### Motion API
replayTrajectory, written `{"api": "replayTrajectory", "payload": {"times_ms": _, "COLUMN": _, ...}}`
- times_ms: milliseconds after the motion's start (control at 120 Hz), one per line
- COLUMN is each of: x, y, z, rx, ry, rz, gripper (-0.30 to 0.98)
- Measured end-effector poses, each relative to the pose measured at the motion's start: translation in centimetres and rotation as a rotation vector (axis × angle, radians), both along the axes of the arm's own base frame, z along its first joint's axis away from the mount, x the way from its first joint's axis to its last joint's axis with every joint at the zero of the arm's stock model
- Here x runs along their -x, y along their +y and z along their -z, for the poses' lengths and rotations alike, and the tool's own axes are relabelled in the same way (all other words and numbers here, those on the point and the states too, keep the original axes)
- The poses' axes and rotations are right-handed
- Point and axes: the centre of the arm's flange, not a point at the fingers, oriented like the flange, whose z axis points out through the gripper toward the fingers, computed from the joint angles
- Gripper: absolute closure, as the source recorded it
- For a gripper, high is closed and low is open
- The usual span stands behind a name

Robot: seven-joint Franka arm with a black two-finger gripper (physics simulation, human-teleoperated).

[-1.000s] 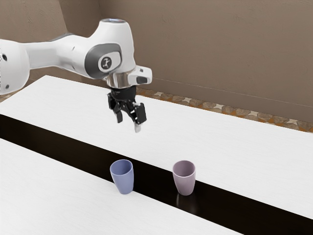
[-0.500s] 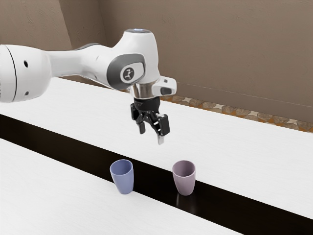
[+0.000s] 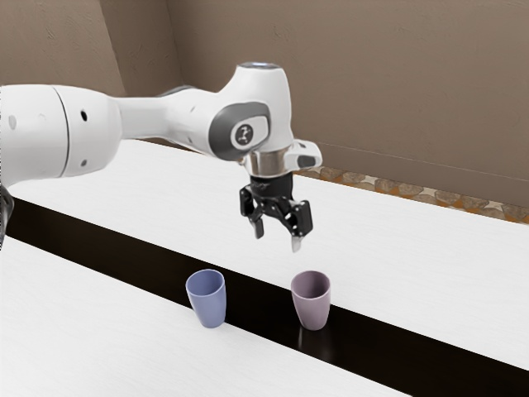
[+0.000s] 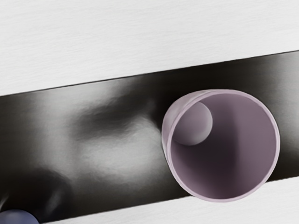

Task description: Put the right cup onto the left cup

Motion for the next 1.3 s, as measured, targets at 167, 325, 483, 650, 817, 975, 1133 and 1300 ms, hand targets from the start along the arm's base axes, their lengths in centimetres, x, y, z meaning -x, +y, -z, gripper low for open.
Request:
{"api": "replayTrajectory", "payload": {"times_ms": 167, "x": 0.2, "y": -1.4, "z": 1.0, "rx": 0.014, "ry": 0.022, "rz": -0.043, "gripper": 0.03}}
{"api": "replayTrajectory", "payload": {"times_ms": 325, "x": 0.5, "y": -2.2, "z": 2.0, "rx": 0.017, "ry": 0.021, "rz": -0.083, "gripper": 0.03}}
{"api": "replayTrajectory", "payload": {"times_ms": 483, "x": 0.5, "y": -2.3, "z": 3.2, "rx": 0.015, "ry": 0.012, "rz": -0.119, "gripper": 0.03}}
{"api": "replayTrajectory", "payload": {"times_ms": 650, "x": -0.1, "y": -2.0, "z": 5.1, "rx": 0.011, "ry": 0.014, "rz": -0.154, "gripper": 0.03}}
{"api": "replayTrajectory", "payload": {"times_ms": 817, "x": -0.5, "y": -1.6, "z": 5.7, "rx": 0.008, "ry": 0.01, "rz": -0.182, "gripper": 0.03}}
{"api": "replayTrajectory", "payload": {"times_ms": 975, "x": -0.8, "y": -1.6, "z": 7.1, "rx": 0.001, "ry": 0.024, "rz": -0.198, "gripper": 0.03}}
{"api": "replayTrajectory", "payload": {"times_ms": 1133, "x": -0.9, "y": -1.7, "z": 8.4, "rx": -0.006, "ry": 0.039, "rz": -0.207, "gripper": 0.03}}
{"api": "replayTrajectory", "payload": {"times_ms": 1300, "x": -1.0, "y": -1.7, "z": 9.4, "rx": -0.011, "ry": 0.049, "rz": -0.217, "gripper": 0.03}}
